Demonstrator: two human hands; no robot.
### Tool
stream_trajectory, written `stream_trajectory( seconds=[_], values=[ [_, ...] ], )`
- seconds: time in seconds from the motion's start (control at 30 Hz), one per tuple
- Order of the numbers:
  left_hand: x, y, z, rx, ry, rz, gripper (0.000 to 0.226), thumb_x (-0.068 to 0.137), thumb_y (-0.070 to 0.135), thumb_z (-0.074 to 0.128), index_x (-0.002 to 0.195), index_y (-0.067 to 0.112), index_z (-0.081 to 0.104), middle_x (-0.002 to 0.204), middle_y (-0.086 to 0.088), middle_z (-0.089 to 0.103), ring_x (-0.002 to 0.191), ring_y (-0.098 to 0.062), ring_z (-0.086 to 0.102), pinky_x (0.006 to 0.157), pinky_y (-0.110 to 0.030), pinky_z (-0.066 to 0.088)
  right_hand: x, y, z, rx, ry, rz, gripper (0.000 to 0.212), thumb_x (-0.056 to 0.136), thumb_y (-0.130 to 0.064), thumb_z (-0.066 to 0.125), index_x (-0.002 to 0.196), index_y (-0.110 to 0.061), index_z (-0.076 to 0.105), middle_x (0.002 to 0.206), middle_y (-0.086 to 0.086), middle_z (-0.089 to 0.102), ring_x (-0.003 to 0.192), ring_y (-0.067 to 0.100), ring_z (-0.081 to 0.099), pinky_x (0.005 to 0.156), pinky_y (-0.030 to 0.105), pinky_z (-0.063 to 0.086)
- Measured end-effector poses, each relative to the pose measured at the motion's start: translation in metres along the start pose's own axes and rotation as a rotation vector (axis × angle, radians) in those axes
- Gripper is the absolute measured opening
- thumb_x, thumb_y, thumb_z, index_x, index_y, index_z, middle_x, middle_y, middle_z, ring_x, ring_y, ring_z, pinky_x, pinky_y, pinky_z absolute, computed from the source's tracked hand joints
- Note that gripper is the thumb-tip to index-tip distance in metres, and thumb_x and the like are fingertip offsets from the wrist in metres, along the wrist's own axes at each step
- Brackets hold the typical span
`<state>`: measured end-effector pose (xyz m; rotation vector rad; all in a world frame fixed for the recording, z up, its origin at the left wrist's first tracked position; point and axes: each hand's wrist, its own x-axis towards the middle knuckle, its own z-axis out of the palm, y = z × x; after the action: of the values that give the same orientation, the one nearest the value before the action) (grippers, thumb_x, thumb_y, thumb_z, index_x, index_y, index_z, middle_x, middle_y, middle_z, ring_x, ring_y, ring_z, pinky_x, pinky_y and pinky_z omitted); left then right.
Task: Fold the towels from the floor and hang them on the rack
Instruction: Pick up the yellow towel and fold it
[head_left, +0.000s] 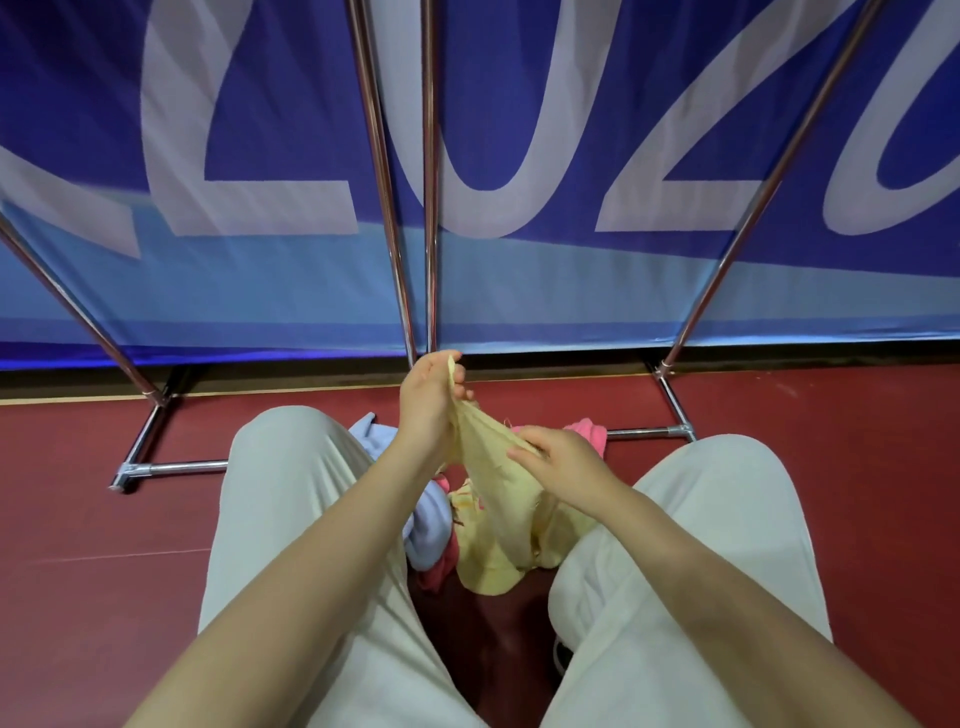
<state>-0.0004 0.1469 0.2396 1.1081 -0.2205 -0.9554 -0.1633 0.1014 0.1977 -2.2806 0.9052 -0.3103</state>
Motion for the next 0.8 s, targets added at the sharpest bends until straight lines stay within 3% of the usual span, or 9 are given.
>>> stream_trajectory(
  seconds=[0.07, 0.2, 0.3, 0.4, 0.5, 0.63, 0.73, 0.8],
  values=[
    [0.008, 0.004, -0.003, -0.038, 0.021, -0.009, 0.024, 0.096, 0.002, 0.039, 0.077, 0.014, 0.048, 0.049, 0.007, 0.039, 0.04, -0.006, 0.029, 0.038, -0.016, 0.028, 0.0, 0.013, 0.009, 0.047, -0.026, 0.023, 0.038, 0.093, -0.027, 0.059, 0.06, -0.028, 0.042, 0.054, -0.009, 0.037, 0.055, 0.005, 0.038, 0.061, 0.026, 0.03],
    [0.021, 0.014, -0.014, 0.161, 0.129, 0.133, 0.028, 0.093, 0.002, 0.034, 0.072, 0.016, 0.047, 0.049, 0.007, 0.035, 0.043, -0.008, 0.026, 0.04, -0.018, 0.023, -0.003, 0.043, 0.015, 0.1, -0.061, 0.156, 0.043, 0.086, -0.039, 0.066, 0.064, -0.006, 0.05, 0.062, 0.002, 0.045, 0.06, 0.012, 0.041, 0.062, 0.035, 0.034],
    [0.024, 0.019, -0.023, 0.287, 0.235, 0.192, 0.026, 0.095, 0.008, 0.038, 0.076, 0.018, 0.052, 0.055, 0.003, 0.037, 0.043, -0.007, 0.03, 0.043, -0.02, 0.027, -0.01, 0.051, 0.007, 0.227, -0.061, 0.229, 0.037, 0.082, -0.036, 0.072, 0.075, -0.001, 0.063, 0.071, 0.004, 0.055, 0.066, 0.011, 0.049, 0.065, 0.028, 0.037],
    [0.03, 0.017, -0.035, 0.385, 0.272, 0.221, 0.022, 0.094, 0.015, 0.043, 0.077, 0.021, 0.056, 0.06, 0.002, 0.043, 0.051, -0.013, 0.037, 0.053, -0.028, 0.034, -0.018, 0.048, -0.003, 0.363, -0.034, 0.247, 0.02, 0.082, -0.025, 0.073, 0.081, -0.006, 0.07, 0.077, -0.002, 0.062, 0.069, 0.0, 0.054, 0.066, 0.012, 0.039],
    [0.03, 0.01, -0.042, 0.569, 0.234, 0.248, 0.021, 0.092, 0.026, 0.056, 0.072, 0.023, 0.055, 0.066, 0.002, 0.053, 0.065, -0.019, 0.048, 0.066, -0.035, 0.041, -0.023, 0.045, -0.012, 0.439, 0.032, 0.241, 0.004, 0.084, -0.017, 0.071, 0.08, -0.015, 0.07, 0.082, -0.009, 0.066, 0.073, -0.009, 0.057, 0.07, 0.007, 0.04],
    [0.03, -0.001, -0.044, 0.685, 0.156, 0.24, 0.013, 0.089, 0.023, 0.062, 0.076, 0.021, 0.063, 0.077, 0.008, 0.064, 0.063, -0.01, 0.051, 0.07, -0.032, 0.043, -0.022, 0.044, -0.019, 0.482, 0.15, 0.278, 0.002, 0.085, -0.016, 0.069, 0.083, -0.017, 0.07, 0.085, -0.012, 0.065, 0.08, -0.005, 0.057, 0.069, 0.004, 0.039],
    [0.03, -0.005, -0.044, 0.752, 0.116, 0.26, 0.01, 0.09, 0.019, 0.06, 0.083, 0.016, 0.065, 0.079, 0.005, 0.065, 0.061, -0.009, 0.05, 0.068, -0.031, 0.041, -0.024, 0.046, -0.019, 0.399, 0.062, 0.226, 0.004, 0.083, -0.013, 0.071, 0.087, -0.012, 0.071, 0.089, -0.01, 0.067, 0.081, -0.009, 0.058, 0.071, 0.003, 0.038],
    [0.03, -0.002, -0.043, 0.774, 0.114, 0.295, 0.012, 0.092, 0.018, 0.056, 0.084, 0.014, 0.065, 0.074, 0.004, 0.062, 0.06, -0.012, 0.05, 0.067, -0.031, 0.041, -0.027, 0.05, -0.016, 0.263, -0.05, 0.182, 0.01, 0.08, -0.021, 0.075, 0.086, -0.026, 0.07, 0.094, -0.013, 0.068, 0.087, -0.008, 0.059, 0.075, 0.009, 0.04]
  ],
)
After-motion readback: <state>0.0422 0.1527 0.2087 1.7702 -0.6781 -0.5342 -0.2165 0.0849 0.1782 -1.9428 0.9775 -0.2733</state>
